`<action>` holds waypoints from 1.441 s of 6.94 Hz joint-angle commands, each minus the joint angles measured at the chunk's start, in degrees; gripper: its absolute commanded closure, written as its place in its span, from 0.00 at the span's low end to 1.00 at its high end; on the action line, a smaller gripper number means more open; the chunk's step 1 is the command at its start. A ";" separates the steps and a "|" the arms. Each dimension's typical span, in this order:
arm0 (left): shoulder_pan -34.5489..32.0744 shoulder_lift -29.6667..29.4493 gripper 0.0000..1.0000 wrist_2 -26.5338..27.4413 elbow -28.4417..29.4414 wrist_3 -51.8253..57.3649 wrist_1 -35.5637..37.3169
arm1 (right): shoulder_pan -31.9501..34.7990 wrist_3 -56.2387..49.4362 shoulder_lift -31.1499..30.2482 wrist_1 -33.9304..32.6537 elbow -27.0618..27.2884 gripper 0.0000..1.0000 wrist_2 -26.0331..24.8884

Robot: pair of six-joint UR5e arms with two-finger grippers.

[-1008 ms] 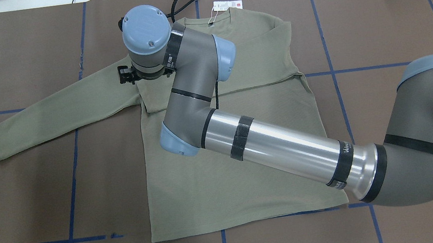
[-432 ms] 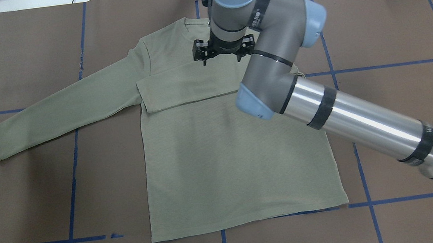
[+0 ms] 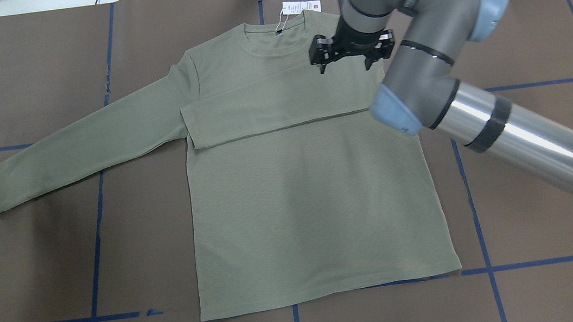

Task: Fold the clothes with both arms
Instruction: 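Release the sleeve on the shirt and raise the right gripper away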

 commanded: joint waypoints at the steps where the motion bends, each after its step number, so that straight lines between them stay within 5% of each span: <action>1: 5.25 4.08 0.01 6.76 -3.46 -5.64 -0.31 | 3.87 -9.38 -8.82 0.07 4.50 0.00 2.36; 7: 6.41 2.96 0.03 8.81 0.84 -5.03 -0.22 | 4.49 -12.67 -12.02 0.78 5.39 0.00 2.28; 10: 6.50 3.04 0.25 8.81 0.84 -5.38 -0.22 | 4.49 -12.67 -12.02 0.78 5.48 0.00 2.10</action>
